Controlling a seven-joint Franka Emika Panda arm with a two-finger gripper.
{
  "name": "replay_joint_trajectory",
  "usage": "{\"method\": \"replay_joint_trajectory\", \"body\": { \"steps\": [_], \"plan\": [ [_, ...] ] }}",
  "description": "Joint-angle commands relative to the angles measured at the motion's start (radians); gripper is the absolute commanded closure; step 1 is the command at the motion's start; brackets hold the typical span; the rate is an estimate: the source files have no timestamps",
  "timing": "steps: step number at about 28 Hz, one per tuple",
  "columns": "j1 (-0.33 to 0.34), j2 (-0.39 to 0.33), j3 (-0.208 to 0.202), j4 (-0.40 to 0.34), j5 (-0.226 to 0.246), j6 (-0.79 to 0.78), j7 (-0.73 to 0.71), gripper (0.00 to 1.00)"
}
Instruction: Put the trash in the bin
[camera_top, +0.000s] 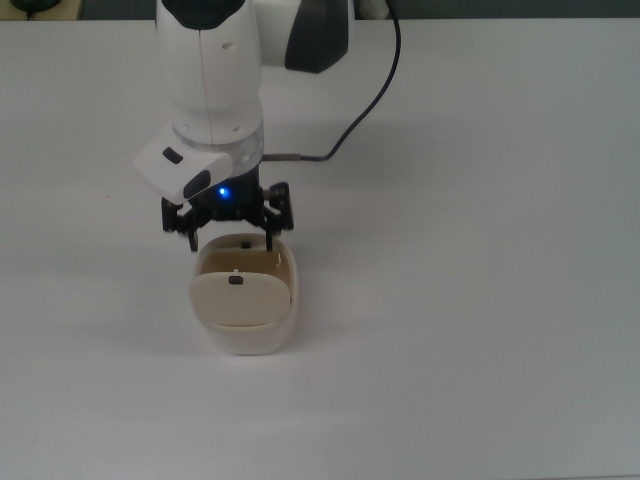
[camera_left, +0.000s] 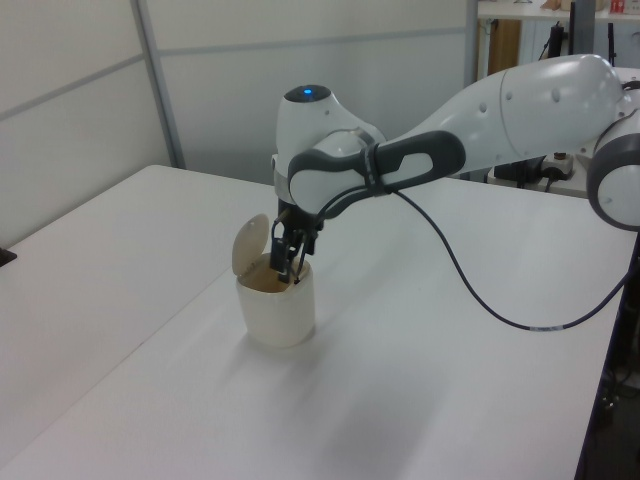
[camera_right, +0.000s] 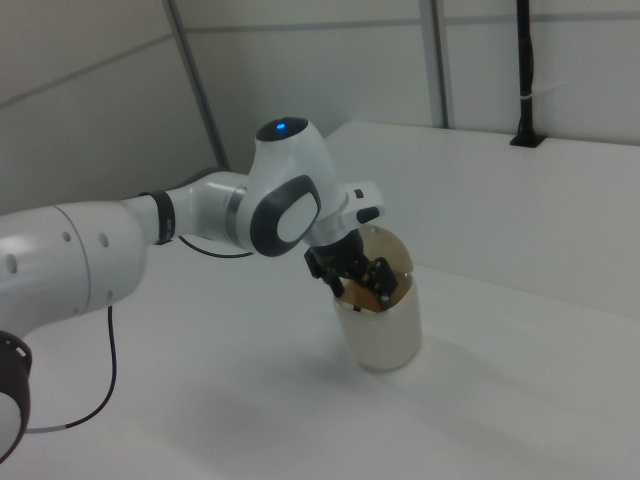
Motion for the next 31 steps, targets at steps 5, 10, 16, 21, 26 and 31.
{"method": "replay_joint_trajectory", "body": {
  "steps": [5, 10, 16, 21, 26, 31],
  "plan": [
    [0.009, -0.141, -0.001, -0.016, 0.013, -0.282, -0.017, 0.0],
    [0.008, -0.207, -0.012, -0.017, 0.01, -0.339, -0.016, 0.0],
    [-0.003, -0.292, -0.018, -0.017, 0.002, -0.414, -0.003, 0.0],
    [-0.027, -0.324, -0.018, -0.017, 0.002, -0.418, 0.015, 0.0],
    [-0.04, -0.333, -0.018, -0.011, 0.002, -0.447, 0.015, 0.0],
    [-0.038, -0.342, -0.013, -0.008, 0.002, -0.486, 0.017, 0.0]
  ]
}}
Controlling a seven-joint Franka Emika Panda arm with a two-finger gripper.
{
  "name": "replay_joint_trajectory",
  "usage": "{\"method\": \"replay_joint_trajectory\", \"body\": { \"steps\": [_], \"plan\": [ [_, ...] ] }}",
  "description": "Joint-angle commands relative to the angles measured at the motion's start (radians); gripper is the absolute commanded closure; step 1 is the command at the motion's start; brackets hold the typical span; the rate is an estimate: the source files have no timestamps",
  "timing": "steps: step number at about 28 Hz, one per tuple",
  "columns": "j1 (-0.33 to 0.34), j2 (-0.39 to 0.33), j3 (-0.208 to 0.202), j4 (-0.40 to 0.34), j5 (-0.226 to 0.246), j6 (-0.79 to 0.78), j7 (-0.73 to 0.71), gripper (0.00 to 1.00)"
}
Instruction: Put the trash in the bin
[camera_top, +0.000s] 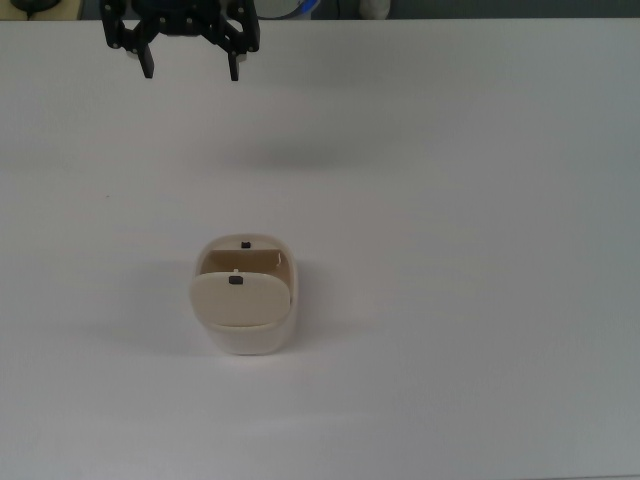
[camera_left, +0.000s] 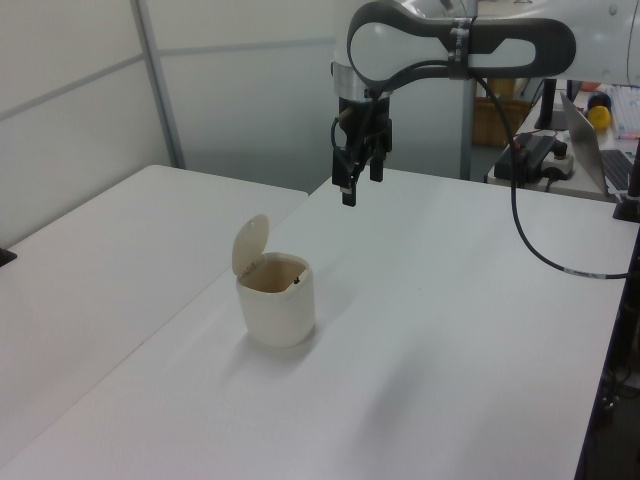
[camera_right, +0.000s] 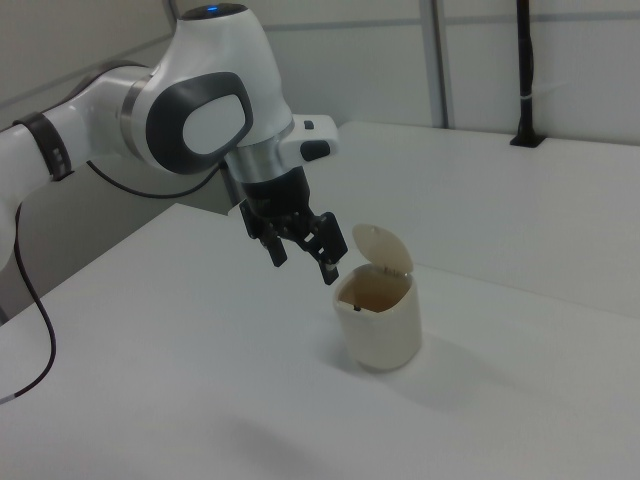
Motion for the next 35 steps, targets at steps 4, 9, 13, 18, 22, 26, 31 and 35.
{"method": "replay_joint_trajectory", "body": {
  "steps": [4, 9, 13, 18, 22, 26, 31, 35],
  "plan": [
    [0.003, -0.021, 0.003, -0.011, 0.002, -0.054, 0.017, 0.0],
    [0.003, -0.023, 0.001, -0.011, 0.002, -0.057, 0.017, 0.0],
    [0.005, -0.016, 0.003, -0.011, 0.004, -0.055, 0.015, 0.0],
    [0.003, -0.012, 0.003, -0.01, 0.004, -0.051, 0.015, 0.0],
    [0.003, -0.01, 0.001, -0.01, 0.004, -0.048, 0.015, 0.0],
    [0.002, -0.012, 0.0, -0.011, 0.002, -0.052, 0.015, 0.0],
    [0.002, -0.01, -0.002, -0.011, 0.002, -0.049, 0.015, 0.0],
    [0.002, -0.01, -0.002, -0.011, 0.002, -0.049, 0.015, 0.0]
  ]
}}
